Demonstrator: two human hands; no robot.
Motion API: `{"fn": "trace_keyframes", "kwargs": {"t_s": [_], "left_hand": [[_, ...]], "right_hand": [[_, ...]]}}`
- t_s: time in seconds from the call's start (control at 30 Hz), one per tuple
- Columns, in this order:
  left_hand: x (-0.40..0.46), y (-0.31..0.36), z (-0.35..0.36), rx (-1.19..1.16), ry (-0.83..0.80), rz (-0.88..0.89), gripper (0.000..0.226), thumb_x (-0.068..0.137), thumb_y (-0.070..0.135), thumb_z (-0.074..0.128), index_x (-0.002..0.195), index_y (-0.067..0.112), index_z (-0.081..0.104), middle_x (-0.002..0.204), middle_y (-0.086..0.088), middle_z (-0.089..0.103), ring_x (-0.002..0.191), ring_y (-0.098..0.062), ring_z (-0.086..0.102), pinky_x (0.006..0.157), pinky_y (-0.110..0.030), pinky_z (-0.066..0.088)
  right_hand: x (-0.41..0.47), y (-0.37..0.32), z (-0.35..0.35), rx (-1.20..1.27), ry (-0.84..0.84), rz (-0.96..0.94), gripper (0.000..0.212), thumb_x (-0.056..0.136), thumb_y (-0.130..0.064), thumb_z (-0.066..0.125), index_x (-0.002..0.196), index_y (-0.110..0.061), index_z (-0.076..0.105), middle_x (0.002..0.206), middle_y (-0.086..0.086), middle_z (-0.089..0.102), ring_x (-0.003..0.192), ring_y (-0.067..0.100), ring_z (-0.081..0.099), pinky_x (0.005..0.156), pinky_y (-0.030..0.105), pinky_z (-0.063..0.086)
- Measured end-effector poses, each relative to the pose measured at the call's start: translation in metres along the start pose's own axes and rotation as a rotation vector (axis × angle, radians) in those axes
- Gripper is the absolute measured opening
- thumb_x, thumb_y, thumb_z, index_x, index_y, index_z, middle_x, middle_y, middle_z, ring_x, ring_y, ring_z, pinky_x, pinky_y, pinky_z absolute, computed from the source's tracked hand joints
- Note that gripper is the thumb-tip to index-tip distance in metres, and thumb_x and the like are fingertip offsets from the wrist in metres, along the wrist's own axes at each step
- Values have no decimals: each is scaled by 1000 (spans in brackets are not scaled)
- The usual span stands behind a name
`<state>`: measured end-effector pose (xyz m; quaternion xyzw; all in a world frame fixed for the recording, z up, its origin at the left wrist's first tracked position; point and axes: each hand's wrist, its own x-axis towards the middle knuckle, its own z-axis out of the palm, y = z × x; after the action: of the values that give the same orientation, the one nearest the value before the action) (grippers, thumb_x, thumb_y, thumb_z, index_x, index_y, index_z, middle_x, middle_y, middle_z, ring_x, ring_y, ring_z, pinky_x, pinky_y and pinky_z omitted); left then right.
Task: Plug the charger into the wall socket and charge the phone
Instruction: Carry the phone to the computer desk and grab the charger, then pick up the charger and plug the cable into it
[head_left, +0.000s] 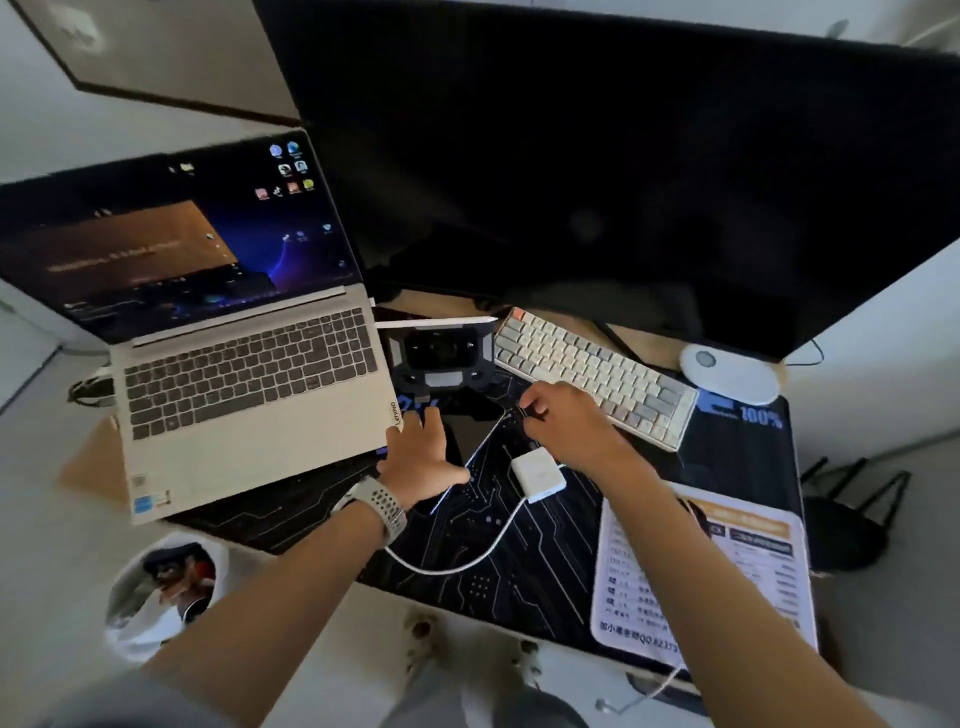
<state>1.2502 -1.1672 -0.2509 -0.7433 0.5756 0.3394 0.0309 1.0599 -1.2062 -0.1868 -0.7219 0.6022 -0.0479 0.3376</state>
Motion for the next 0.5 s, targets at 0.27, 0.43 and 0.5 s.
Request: {"fn": "trace_keyframes", "kwargs": {"t_s": [0.27, 0.43, 0.5], "left_hand": [[13, -7, 37, 183, 112, 72, 90, 82, 50, 66, 145, 10, 14, 139, -24, 31, 122, -47, 40, 88, -53, 52], [17, -18, 46, 357, 139, 140, 85, 81, 55, 64, 141, 15, 19, 134, -22, 36, 115, -45, 46, 81, -52, 54], [18, -23, 48, 401, 147, 170, 84, 79, 56, 65, 137, 15, 20, 130, -21, 39, 111, -43, 47, 79, -51, 53]], "right_hand": [[-2, 19, 74, -222, -10, 314, 62, 85, -31, 68, 136, -14, 37, 133, 15, 41, 123, 36, 42, 92, 45, 46], [2, 22, 101, -222, 27, 432, 66, 80, -29, 74, 133, -16, 36, 133, 12, 42, 126, 34, 42, 92, 44, 48], [3, 23, 108, -203, 47, 464, 69, 79, -26, 75, 134, -17, 35, 134, 11, 42, 126, 34, 43, 89, 43, 49]]}}
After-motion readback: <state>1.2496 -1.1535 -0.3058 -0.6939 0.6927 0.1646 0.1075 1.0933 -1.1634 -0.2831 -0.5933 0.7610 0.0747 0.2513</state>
